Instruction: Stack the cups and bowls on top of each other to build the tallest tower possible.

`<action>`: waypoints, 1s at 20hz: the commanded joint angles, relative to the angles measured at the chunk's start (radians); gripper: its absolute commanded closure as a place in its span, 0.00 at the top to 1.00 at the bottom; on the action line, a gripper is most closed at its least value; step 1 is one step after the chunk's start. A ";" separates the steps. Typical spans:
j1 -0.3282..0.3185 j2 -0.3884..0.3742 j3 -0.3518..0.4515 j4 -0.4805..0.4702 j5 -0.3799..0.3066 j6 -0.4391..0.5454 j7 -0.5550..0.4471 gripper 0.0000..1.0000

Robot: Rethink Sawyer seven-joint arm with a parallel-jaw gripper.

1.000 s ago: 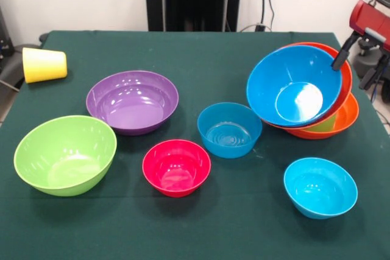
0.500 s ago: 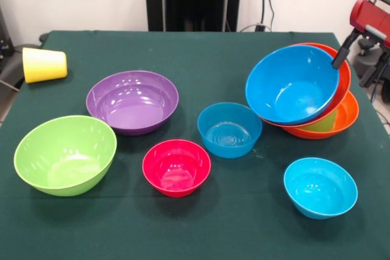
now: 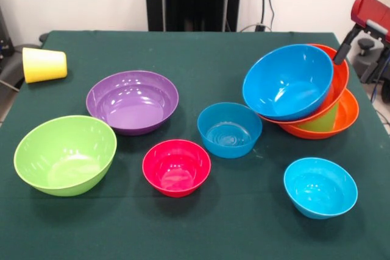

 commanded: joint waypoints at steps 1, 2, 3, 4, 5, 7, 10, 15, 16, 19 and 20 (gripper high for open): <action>-0.016 0.000 0.094 0.067 -0.051 0.029 0.071 1.00; -0.013 -0.008 0.092 0.071 -0.052 0.041 0.070 1.00; -0.009 -0.017 0.088 0.075 -0.053 0.057 0.070 1.00; -0.005 -0.027 0.084 0.079 -0.054 0.076 0.070 1.00; 0.000 -0.038 0.078 0.082 -0.055 0.099 0.072 1.00; 0.007 -0.055 0.068 0.083 -0.059 0.138 0.071 1.00; 0.015 -0.072 0.059 0.089 -0.066 0.167 0.071 1.00; 0.029 -0.106 0.030 0.080 -0.086 0.269 0.065 1.00; 0.032 -0.117 0.024 0.083 -0.092 0.288 0.059 1.00; 0.037 -0.149 0.002 0.083 -0.111 0.354 0.036 1.00; 0.037 -0.160 -0.003 0.082 -0.118 0.374 0.027 1.00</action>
